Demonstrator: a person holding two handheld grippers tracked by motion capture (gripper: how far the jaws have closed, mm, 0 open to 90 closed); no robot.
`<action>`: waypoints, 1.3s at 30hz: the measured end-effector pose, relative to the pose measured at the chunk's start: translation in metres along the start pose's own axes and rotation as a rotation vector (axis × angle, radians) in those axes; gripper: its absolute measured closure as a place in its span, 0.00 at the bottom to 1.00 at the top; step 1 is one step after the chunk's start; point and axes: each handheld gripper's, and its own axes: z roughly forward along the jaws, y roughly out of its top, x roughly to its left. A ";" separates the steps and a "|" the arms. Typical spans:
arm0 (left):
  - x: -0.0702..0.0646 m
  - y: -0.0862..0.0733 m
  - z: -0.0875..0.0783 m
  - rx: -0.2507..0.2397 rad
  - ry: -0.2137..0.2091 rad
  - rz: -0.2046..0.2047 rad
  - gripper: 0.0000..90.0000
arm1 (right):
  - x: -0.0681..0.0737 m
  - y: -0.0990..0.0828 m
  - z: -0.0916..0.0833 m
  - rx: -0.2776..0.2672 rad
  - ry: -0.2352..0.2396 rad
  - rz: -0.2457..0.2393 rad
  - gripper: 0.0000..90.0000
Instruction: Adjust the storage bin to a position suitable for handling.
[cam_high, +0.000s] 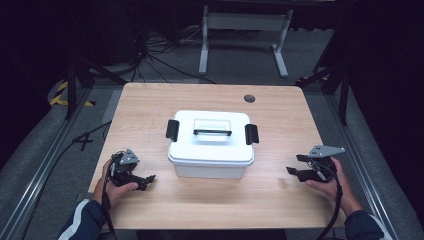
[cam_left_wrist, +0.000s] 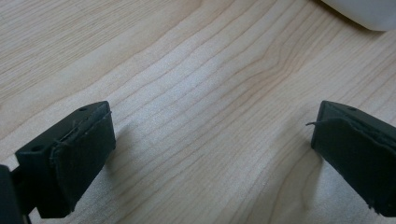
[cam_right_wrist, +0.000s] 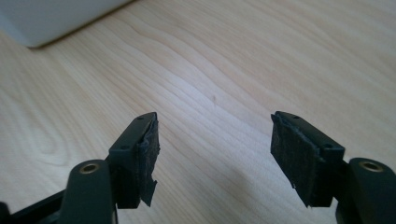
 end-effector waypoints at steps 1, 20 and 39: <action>0.000 0.000 0.000 0.000 0.001 -0.001 0.00 | 0.000 0.004 -0.004 0.000 0.006 -0.015 0.36; 0.000 -0.001 -0.001 -0.004 0.001 0.005 0.00 | 0.008 0.076 -0.038 -0.024 0.033 -0.218 0.37; 0.000 -0.001 0.000 -0.008 0.002 0.004 0.00 | 0.043 0.146 -0.042 -0.029 0.089 -0.379 0.37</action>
